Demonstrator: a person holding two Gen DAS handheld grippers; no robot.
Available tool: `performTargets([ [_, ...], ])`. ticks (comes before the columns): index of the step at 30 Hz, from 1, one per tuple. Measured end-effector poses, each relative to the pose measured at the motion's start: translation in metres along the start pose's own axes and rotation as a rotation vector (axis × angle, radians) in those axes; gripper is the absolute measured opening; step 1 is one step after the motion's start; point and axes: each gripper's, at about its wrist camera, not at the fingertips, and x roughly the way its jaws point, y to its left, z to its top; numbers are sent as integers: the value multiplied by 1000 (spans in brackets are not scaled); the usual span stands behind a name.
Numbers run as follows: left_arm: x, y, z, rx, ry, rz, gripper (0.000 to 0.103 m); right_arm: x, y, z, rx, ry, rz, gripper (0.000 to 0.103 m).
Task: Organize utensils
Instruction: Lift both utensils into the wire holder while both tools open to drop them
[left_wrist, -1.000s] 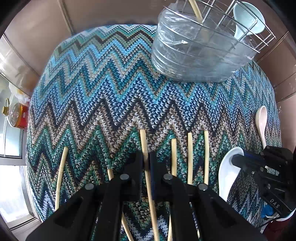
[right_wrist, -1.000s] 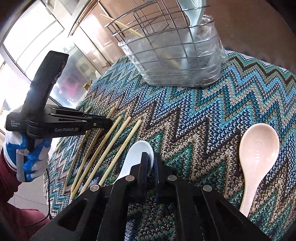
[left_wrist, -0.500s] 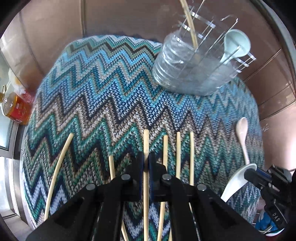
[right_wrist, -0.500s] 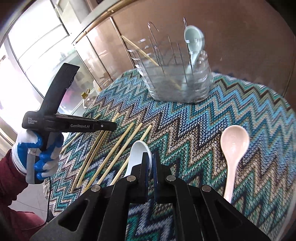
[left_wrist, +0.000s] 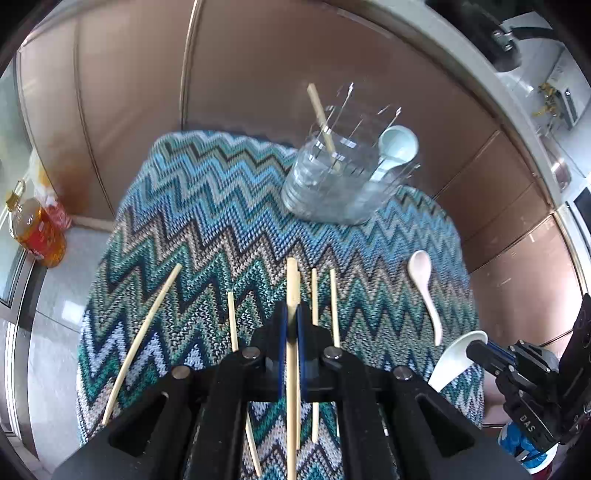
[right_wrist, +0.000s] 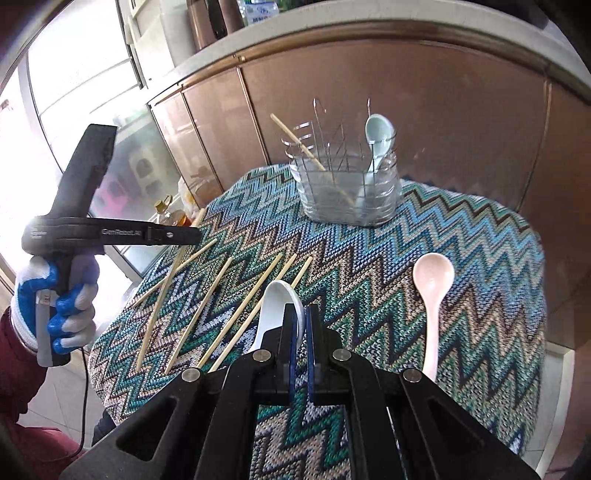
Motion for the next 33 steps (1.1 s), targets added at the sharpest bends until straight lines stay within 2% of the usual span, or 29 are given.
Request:
performTargets([
  [2,-3,-11,12,2,-25,-11,4,-12,6,1,-1,-24,-19,4],
  [8,-45,-28,30,26,-172,-53,4,-41,12,24,-8,-120,-96,4],
  [15,-82,-58,85,31,-400,-112,4,-64,9,83,-9,-290,-200,4],
  [19,-90,-66,123,-9,-543,-95,4,-58,0,115,-3,-369,-273,5],
  [20,-90,-66,130,-22,-573,-87,4,-55,-5,123,9,-388,-268,5],
  [21,-88,-66,140,-40,-620,-76,4,-53,-9,129,19,-402,-259,5],
  [24,-78,-68,164,-75,-693,-65,4,-38,-20,149,28,-437,-273,5],
  [28,-50,-70,187,-98,-750,-35,4,-8,-35,169,21,-456,-302,5],
  [33,-8,-75,197,-78,-788,30,4,36,-48,176,5,-434,-327,5],
])
